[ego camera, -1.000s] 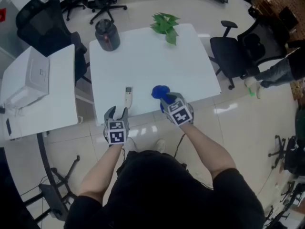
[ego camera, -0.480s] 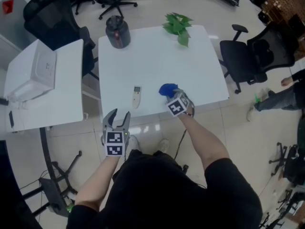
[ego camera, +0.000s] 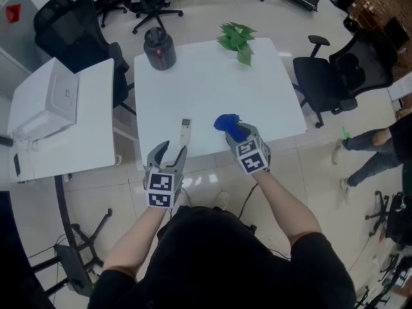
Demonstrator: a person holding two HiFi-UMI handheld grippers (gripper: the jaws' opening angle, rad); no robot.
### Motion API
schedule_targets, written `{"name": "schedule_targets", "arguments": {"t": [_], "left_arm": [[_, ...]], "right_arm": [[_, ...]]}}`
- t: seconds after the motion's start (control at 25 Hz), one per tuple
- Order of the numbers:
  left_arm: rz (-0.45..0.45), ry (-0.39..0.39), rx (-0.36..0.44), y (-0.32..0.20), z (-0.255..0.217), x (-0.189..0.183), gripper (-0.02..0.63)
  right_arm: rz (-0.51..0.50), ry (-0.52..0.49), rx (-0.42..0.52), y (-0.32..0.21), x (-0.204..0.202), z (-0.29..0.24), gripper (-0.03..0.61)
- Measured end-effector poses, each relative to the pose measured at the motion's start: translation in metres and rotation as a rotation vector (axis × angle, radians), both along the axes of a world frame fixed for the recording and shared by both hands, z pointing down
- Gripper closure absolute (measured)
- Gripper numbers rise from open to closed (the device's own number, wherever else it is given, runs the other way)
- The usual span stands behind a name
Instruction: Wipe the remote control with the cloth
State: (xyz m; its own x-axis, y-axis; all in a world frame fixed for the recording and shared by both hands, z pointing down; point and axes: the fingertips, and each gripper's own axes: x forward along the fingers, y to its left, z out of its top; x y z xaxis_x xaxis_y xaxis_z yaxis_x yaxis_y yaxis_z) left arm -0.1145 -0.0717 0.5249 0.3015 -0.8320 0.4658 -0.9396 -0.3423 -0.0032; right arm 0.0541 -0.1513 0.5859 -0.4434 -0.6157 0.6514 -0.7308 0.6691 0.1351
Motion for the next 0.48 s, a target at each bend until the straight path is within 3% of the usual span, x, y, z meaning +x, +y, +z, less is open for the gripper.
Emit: {"name": "schedule_targets", "arguments": {"t": [0.2,0.48], "left_arm": [[0.12,0.044,0.061,0.009,-0.033,0.029,0.396],[0.228,0.026,0.136,0.025,-0.06,0.055,0.555]], "right_arm": [[0.007,-0.203,0.039,0.056,-0.022,-0.074,0.434],[0.013,-0.315,0.087,0.105,-0.035,-0.117,0.54]]}}
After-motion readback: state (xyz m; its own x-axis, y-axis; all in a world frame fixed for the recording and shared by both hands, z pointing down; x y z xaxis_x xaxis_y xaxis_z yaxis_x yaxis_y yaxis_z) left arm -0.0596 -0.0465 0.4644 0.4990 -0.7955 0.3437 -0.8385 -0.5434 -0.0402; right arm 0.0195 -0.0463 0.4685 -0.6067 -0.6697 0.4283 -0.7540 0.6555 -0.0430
